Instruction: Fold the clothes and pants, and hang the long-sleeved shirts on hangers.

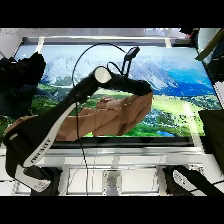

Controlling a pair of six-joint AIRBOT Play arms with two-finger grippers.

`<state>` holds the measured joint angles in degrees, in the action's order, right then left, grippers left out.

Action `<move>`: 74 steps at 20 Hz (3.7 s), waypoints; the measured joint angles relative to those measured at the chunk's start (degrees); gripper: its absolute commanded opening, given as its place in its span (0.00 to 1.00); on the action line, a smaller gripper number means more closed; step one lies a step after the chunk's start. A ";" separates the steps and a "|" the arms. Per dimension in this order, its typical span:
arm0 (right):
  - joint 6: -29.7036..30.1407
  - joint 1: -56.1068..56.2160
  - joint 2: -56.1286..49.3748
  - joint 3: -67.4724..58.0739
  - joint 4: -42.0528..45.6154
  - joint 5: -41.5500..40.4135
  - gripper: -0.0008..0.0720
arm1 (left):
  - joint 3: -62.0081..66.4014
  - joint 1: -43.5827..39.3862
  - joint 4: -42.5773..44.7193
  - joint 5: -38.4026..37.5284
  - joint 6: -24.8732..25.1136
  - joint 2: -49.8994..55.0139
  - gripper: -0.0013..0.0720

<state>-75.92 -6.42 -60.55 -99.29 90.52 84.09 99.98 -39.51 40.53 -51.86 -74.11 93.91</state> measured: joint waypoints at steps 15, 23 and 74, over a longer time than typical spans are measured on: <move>-0.70 10.01 -20.41 24.94 -35.39 -16.31 0.69 | -13.60 9.25 50.64 -46.82 -17.86 -43.85 0.03; 1.75 22.62 -41.66 20.46 -50.86 -24.13 0.79 | -27.63 9.38 53.77 -49.44 -28.89 -57.59 0.03; -11.72 21.88 -7.52 32.76 -28.48 -28.63 0.73 | -48.46 11.30 76.13 -21.99 -33.90 -44.83 0.03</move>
<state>-87.64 15.46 -68.07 -66.52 62.04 55.46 51.53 -28.21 116.66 -73.84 -108.01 49.08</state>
